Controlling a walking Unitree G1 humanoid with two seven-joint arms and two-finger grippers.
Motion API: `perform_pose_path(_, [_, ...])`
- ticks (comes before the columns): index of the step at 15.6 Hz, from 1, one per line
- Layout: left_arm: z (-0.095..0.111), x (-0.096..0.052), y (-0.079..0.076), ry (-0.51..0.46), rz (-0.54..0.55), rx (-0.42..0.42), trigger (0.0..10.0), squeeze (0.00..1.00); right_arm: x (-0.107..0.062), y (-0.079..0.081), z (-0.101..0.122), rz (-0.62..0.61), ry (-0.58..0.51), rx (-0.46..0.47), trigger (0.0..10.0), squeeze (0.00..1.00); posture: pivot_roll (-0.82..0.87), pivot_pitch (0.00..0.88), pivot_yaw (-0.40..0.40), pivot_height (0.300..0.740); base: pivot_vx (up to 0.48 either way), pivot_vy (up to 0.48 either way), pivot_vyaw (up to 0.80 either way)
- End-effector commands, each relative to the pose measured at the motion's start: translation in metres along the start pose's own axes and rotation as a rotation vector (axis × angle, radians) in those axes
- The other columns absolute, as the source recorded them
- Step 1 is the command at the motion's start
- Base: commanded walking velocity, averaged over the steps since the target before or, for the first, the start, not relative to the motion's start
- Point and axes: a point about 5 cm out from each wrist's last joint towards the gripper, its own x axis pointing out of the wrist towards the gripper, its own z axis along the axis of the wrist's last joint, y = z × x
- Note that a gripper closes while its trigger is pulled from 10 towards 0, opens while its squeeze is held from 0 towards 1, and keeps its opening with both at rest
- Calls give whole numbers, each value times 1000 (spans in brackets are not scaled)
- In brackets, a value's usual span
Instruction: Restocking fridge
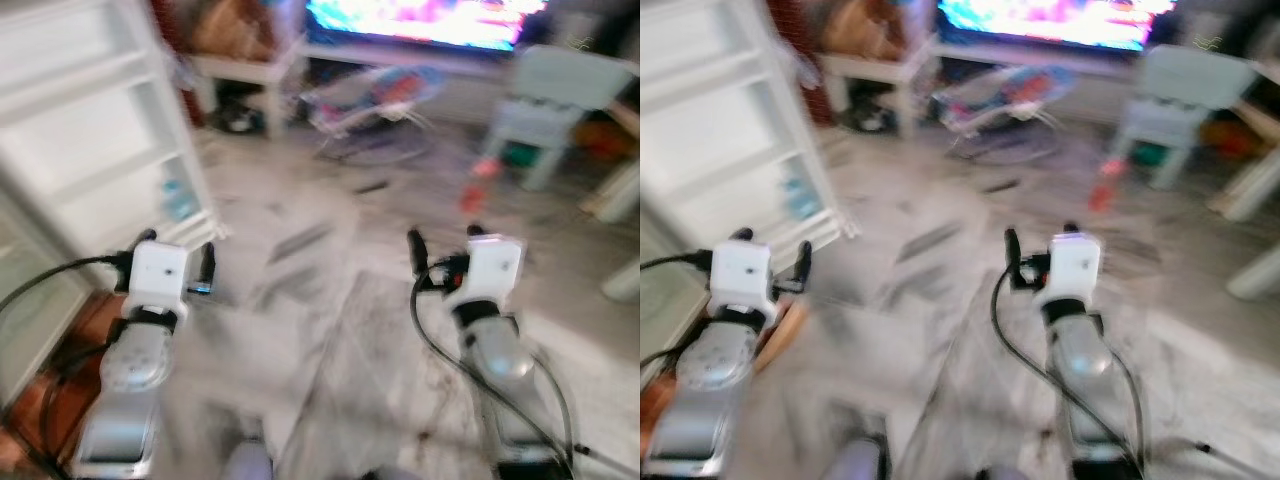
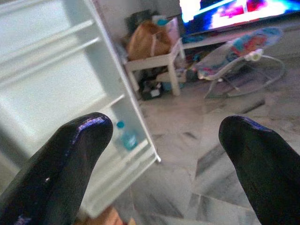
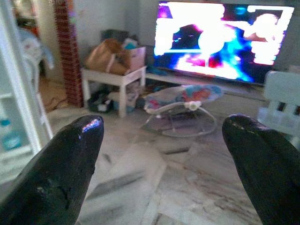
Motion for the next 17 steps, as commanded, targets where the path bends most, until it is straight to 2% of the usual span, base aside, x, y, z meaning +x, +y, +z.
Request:
perform_pose_path(1, [-1, 2, 3, 13, 3, 19, 10000, 0, -3, 0, -3, -7, 19, 17, 10000, 0, 111, 95, -4, 740, 0, -405, 800])
perform_pose_path(3, [-3, 1, 4, 24, 16, 27, 10000, 0, -9, 1, -6, 3, 38, 19, 10000, 0, 106, 99, -9, 740, 0, -409, 800])
perform_pose_path(7, [-4, 3, 3, 28, 62, 20, 10000, 0, -9, 3, -7, 23, 44, 24, 10000, 0, 105, 94, -30, 740, 0, -294, 800])
perform_pose_path(10, [-6, -1, 2, 29, 90, -121, 10000, 0, -10, 0, -7, 21, 45, 13, 10000, 0, 110, 74, -30, 740, 0, 0, 679])
perform_pose_path(14, [-15, -12, 4, 60, 117, -77, 10000, 0, -18, -11, -9, -19, 51, -1, 10000, 0, 109, 49, -26, 740, 0, 0, 0])
perform_pose_path(17, [-18, -11, 6, 73, 121, -91, 10000, 0, -14, -7, -8, 2, 47, -12, 10000, 0, 113, 60, -36, 740, 84, 0, 0])
